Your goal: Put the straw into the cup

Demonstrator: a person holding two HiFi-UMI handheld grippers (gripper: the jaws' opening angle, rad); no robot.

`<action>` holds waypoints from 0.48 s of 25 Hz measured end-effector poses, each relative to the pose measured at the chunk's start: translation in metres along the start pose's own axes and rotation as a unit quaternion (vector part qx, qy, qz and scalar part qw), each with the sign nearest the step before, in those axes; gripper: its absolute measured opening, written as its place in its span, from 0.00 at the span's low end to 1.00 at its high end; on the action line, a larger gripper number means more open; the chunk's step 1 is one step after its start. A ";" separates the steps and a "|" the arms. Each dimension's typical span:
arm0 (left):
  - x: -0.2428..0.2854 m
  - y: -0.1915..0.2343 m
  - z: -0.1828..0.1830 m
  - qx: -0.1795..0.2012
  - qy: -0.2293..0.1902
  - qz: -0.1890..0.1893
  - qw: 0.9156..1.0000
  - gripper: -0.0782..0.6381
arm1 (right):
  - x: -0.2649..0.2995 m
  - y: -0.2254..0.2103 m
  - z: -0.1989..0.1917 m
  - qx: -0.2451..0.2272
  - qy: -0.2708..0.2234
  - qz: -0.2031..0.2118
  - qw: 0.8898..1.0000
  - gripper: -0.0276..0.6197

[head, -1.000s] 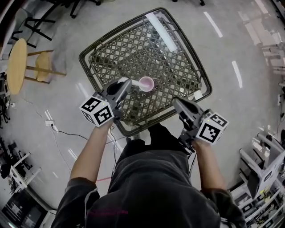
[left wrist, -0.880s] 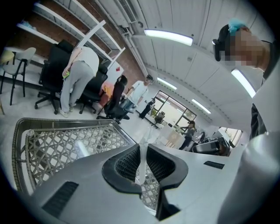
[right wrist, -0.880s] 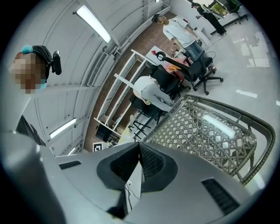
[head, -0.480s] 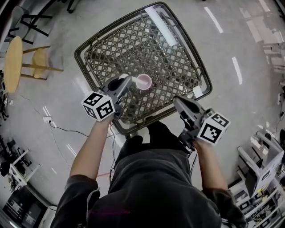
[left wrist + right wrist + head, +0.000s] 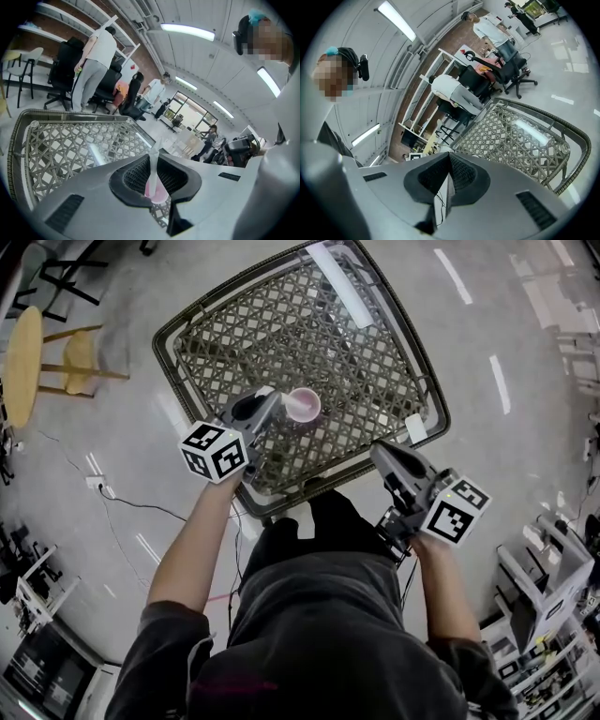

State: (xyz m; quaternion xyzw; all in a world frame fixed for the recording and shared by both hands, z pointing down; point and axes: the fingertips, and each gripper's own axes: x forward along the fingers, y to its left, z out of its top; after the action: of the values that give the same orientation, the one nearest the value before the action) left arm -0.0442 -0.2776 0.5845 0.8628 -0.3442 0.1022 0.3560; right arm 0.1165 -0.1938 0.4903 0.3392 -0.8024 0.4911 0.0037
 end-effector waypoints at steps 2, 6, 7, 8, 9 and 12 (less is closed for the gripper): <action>0.002 0.003 -0.004 0.002 0.005 0.005 1.000 0.18 | -0.001 -0.001 0.001 -0.001 -0.001 -0.001 1.000 0.06; 0.005 0.006 -0.009 0.006 0.011 0.015 1.000 0.18 | -0.004 -0.002 0.003 -0.003 0.002 -0.003 1.000 0.06; 0.007 0.005 -0.010 0.008 0.012 0.017 1.000 0.18 | -0.005 -0.002 0.004 -0.003 0.002 -0.004 1.000 0.06; 0.008 0.004 -0.011 0.010 0.013 0.019 1.000 0.18 | -0.006 -0.003 0.004 -0.003 0.002 -0.004 1.000 0.06; 0.009 0.004 -0.012 0.011 0.014 0.019 1.000 0.18 | -0.007 -0.003 0.004 -0.002 0.002 -0.005 1.000 0.06; 0.014 0.007 -0.014 0.009 0.018 0.018 1.000 0.18 | -0.003 -0.006 0.006 -0.001 0.002 -0.006 1.000 0.06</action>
State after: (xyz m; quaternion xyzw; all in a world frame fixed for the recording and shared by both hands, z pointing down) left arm -0.0375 -0.2788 0.6047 0.8578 -0.3519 0.1275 0.3523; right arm 0.1241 -0.1983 0.4909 0.3431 -0.8006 0.4913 0.0089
